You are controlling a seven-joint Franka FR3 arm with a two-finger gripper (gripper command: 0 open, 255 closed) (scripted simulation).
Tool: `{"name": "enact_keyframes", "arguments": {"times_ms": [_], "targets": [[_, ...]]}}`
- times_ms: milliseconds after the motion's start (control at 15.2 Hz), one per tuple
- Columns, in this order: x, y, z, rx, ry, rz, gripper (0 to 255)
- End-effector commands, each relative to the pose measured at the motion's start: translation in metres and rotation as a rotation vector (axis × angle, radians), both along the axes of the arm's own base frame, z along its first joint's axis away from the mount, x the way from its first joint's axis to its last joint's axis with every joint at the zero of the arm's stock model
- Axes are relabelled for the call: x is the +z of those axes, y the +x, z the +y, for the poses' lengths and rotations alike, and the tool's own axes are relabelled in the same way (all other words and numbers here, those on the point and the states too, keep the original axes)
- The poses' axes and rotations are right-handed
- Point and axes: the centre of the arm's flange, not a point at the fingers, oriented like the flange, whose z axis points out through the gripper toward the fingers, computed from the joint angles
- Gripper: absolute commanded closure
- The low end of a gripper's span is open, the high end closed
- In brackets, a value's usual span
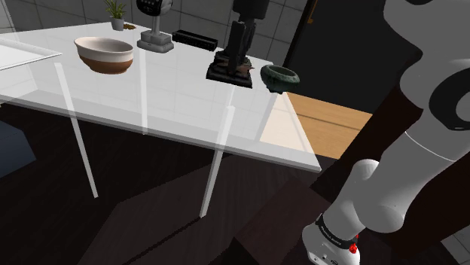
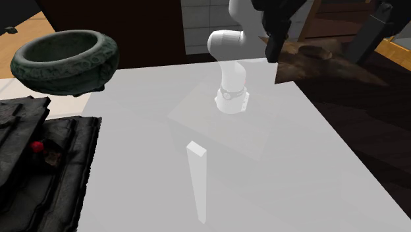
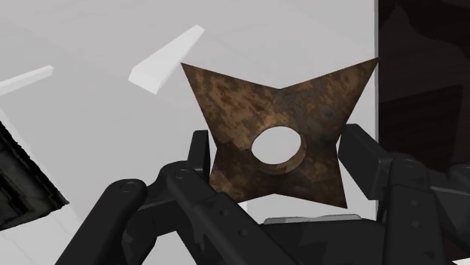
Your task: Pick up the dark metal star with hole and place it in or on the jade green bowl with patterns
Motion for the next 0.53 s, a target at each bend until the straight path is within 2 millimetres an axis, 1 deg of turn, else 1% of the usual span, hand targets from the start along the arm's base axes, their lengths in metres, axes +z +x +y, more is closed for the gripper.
{"name": "enact_keyframes", "arguments": {"times_ms": [0,66,132,462], "targets": [[0.011,-0.001,0.0,0.0,0.0,0.0,255],[0.017,-0.001,0.0,0.0,0.0,0.0,255],[0.018,-0.001,0.0,0.0,0.0,0.0,255],[0.018,0.009,-0.065,0.0,0.0,0.0,255]]}}
